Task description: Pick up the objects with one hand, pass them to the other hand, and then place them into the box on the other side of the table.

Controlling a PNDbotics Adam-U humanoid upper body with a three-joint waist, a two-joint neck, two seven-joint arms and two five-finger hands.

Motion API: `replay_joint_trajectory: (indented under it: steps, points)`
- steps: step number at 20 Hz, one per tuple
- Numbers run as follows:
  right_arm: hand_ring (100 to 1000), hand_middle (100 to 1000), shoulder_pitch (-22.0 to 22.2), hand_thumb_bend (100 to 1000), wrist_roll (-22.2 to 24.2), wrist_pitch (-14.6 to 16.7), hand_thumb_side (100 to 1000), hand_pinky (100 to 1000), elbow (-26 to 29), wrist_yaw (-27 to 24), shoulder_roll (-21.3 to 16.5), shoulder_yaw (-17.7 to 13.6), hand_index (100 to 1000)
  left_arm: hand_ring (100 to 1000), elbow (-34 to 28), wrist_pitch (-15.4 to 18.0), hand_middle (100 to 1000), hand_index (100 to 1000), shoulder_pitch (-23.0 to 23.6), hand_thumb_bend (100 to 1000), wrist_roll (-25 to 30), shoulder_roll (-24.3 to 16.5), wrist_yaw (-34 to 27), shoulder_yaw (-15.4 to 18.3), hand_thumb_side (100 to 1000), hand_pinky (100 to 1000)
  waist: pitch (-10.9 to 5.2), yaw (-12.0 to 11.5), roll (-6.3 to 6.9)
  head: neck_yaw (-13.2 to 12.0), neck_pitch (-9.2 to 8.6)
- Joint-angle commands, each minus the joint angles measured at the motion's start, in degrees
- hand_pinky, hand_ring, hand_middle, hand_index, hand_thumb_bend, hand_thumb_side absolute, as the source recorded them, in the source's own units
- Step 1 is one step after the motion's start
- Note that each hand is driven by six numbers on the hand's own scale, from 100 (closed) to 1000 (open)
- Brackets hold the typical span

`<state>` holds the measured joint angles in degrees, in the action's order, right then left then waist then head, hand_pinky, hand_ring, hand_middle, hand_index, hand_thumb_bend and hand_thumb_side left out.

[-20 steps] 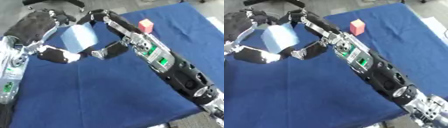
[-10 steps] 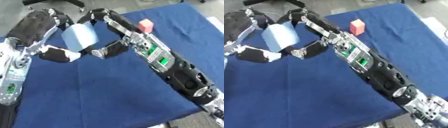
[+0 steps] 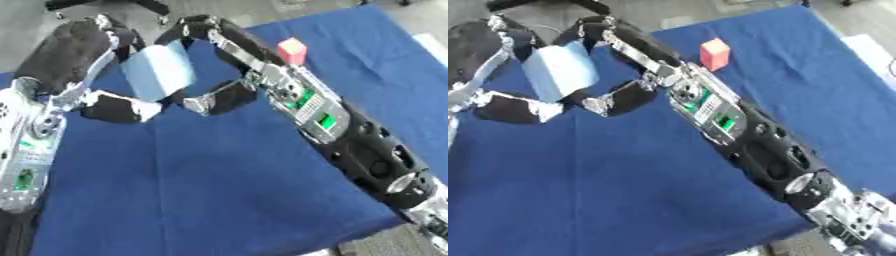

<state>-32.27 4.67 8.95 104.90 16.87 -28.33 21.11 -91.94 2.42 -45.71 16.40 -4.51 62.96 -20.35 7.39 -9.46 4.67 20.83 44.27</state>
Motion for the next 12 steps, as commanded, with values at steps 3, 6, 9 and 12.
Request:
replay_joint_trajectory:
  steps: [3, 6, 9, 12]
  points:
    - [618, 425, -0.30, 181, 2.58, 1.23, 166, 873, 1.27, -0.69, -0.17, 0.94, 713, 485, -1.45, -0.54, 364, 583, -1.28, 100, -1.45, -0.31, -0.53, 1.09, 150, 675, -1.04, 0.09, 0.45, 0.11, -0.15]
    - [662, 510, -0.19, 260, 4.49, 2.31, 254, 891, 1.40, -0.76, -0.37, 0.82, 809, 483, -1.51, -0.19, 359, 574, -1.29, 100, -1.27, -0.54, -0.69, 1.11, 123, 694, -1.11, 0.19, 0.42, 0.17, -0.15]
    - [701, 582, 0.06, 343, 6.84, 3.50, 341, 907, 1.49, -0.17, -0.72, 0.45, 874, 483, -1.79, 0.25, 358, 572, -1.16, 100, -0.74, -0.91, -1.34, 1.23, 120, 699, -1.26, 0.26, 0.40, 0.14, -0.15]
    - [744, 669, 0.34, 443, 8.94, 4.81, 441, 923, 1.62, 0.61, -1.12, -0.12, 919, 479, -2.19, 0.67, 352, 565, -0.96, 100, 0.06, -1.33, -2.14, 1.55, 118, 696, -1.42, 0.36, 0.40, 0.05, -0.15]
